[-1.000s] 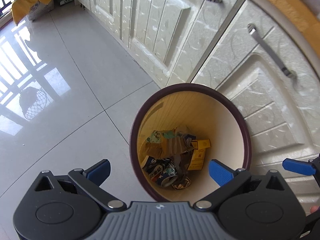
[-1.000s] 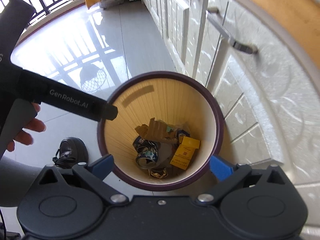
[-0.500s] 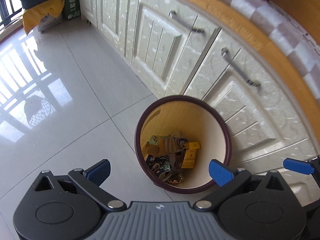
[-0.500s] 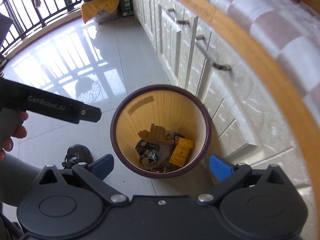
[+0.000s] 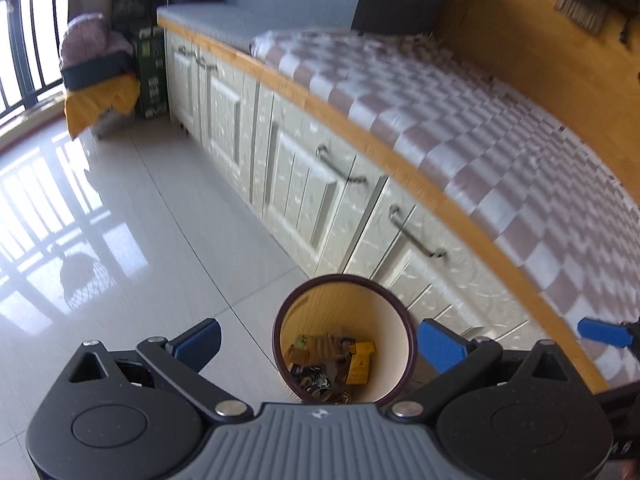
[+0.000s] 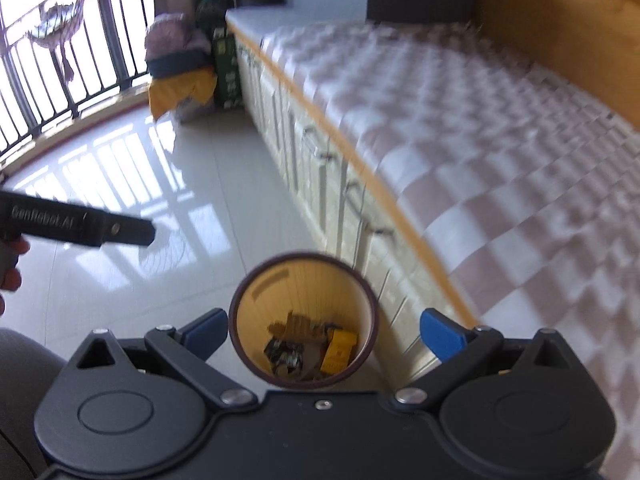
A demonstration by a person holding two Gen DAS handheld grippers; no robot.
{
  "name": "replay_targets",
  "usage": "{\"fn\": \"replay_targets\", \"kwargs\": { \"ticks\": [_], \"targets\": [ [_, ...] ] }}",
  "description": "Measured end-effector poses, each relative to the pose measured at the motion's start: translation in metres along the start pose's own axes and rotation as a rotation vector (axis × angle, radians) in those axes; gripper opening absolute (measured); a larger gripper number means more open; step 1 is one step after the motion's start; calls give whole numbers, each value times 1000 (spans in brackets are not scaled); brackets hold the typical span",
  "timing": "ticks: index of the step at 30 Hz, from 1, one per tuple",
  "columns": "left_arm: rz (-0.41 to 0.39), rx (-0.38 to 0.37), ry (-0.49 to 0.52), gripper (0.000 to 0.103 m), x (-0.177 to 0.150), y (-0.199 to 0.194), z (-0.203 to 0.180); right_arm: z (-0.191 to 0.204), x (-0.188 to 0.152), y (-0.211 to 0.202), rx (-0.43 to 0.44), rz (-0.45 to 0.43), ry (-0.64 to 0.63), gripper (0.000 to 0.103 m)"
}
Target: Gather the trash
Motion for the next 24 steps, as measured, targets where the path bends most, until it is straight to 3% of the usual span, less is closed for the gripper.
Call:
{"fn": "replay_targets", "kwargs": {
  "ticks": [12,24],
  "targets": [
    [-137,14,85,103,-12,-101,-30,-20,12,-110,-40,-181,80,103],
    [-202,61,146,103,-50,-152,-58,-43,-28,-171,-103,-233,160,103]
  ]
}}
Point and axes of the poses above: each gripper's, at about its wrist camera, not at the fingertips, and y roughly the way its jaws point, z to its left, x to its top, the point moved 2 cm from there along y, roughly the way its jaws point, and after that the axes turned 8 degrees about -x, right-handed, at the moved point
